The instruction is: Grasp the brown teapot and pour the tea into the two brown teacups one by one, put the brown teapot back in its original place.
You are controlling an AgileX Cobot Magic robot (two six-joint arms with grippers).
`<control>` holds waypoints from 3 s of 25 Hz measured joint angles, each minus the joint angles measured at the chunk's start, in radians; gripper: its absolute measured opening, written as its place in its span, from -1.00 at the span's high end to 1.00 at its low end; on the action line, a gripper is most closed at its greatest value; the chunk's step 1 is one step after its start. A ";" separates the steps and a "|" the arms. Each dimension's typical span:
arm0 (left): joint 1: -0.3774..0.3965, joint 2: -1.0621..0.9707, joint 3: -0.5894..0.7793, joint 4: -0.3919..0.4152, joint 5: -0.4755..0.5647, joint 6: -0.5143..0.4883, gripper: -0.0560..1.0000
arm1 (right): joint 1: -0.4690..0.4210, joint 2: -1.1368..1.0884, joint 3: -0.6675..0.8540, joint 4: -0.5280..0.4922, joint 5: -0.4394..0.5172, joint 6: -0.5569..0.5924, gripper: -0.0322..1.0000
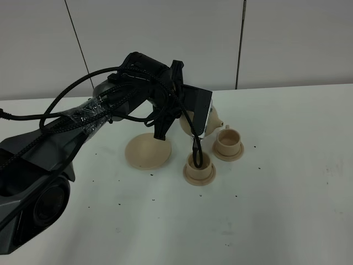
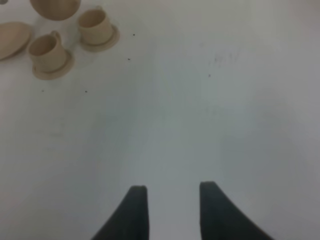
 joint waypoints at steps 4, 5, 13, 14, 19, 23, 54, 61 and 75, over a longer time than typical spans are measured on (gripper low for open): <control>0.000 0.000 0.000 0.001 -0.012 0.034 0.58 | 0.000 0.000 0.000 0.000 0.000 0.000 0.46; -0.002 0.000 0.000 0.004 -0.012 0.041 0.58 | 0.000 0.000 0.000 0.000 0.000 0.000 0.46; -0.028 0.000 0.000 0.072 -0.025 0.048 0.58 | 0.000 0.000 0.000 0.000 0.000 0.000 0.46; -0.030 0.000 0.000 0.079 -0.026 0.049 0.58 | 0.000 0.000 0.000 0.000 0.000 0.000 0.46; -0.041 0.000 0.000 0.122 -0.026 0.051 0.58 | 0.000 0.000 0.000 0.000 0.000 0.000 0.46; -0.046 0.000 0.000 0.148 -0.034 0.051 0.58 | 0.000 0.000 0.000 0.000 0.000 0.000 0.46; -0.068 0.000 0.000 0.216 -0.114 0.127 0.58 | 0.000 0.000 0.000 0.000 0.000 0.000 0.46; -0.069 0.000 0.000 0.217 -0.121 0.150 0.58 | 0.000 0.000 0.000 0.000 0.000 0.000 0.46; -0.087 0.007 0.000 0.239 -0.129 0.172 0.58 | 0.000 0.000 0.000 0.000 0.000 0.000 0.46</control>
